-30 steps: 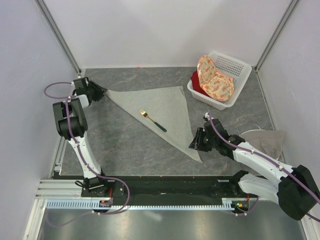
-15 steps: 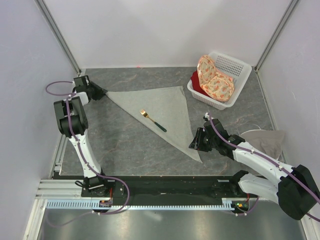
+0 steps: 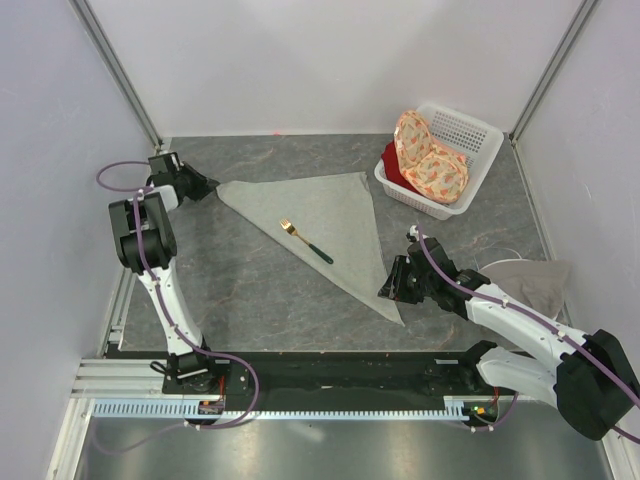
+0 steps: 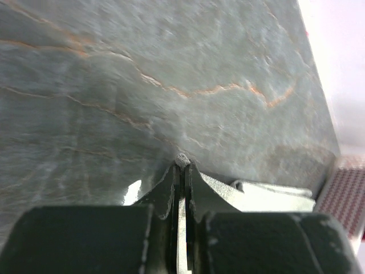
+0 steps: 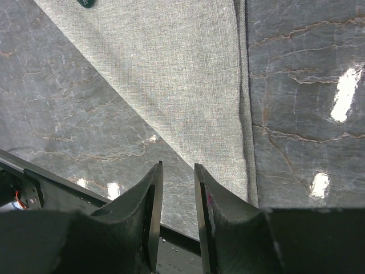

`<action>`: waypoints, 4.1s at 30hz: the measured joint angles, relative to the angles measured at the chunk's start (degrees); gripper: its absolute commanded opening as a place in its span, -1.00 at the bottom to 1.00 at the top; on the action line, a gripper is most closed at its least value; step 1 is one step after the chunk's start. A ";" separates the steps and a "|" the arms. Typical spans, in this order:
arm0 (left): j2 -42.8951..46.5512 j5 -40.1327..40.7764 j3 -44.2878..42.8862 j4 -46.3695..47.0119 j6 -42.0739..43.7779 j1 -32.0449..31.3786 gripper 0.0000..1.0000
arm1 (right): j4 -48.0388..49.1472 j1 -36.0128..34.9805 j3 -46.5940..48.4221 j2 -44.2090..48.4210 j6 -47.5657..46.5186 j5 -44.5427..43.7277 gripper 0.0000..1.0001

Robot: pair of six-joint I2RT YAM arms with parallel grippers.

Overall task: Fold the napkin, place the utensils inside, and roll it up
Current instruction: Fold the napkin

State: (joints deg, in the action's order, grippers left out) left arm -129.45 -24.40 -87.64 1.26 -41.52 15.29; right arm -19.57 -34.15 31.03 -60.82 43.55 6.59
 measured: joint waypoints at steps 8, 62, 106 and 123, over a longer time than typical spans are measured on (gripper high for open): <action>8.26 -6.19 11.82 10.19 0.33 -1.09 -0.96 | -0.76 0.00 0.00 0.13 -1.42 -0.63 -0.28; 25.68 -10.27 49.27 35.36 3.58 -39.63 -0.96 | -2.78 0.00 0.70 2.97 -4.39 -1.38 -0.24; 34.45 23.93 38.05 -2.45 10.34 -26.51 0.09 | -3.19 0.00 0.70 1.70 -3.87 -0.96 0.11; 32.33 15.43 41.03 6.34 8.70 -20.96 0.03 | -3.19 0.00 0.68 1.90 -3.28 -0.81 0.13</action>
State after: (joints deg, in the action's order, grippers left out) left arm -97.12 -8.97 -46.61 7.60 -32.82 -5.67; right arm -22.76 -34.15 31.70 -58.92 40.27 5.78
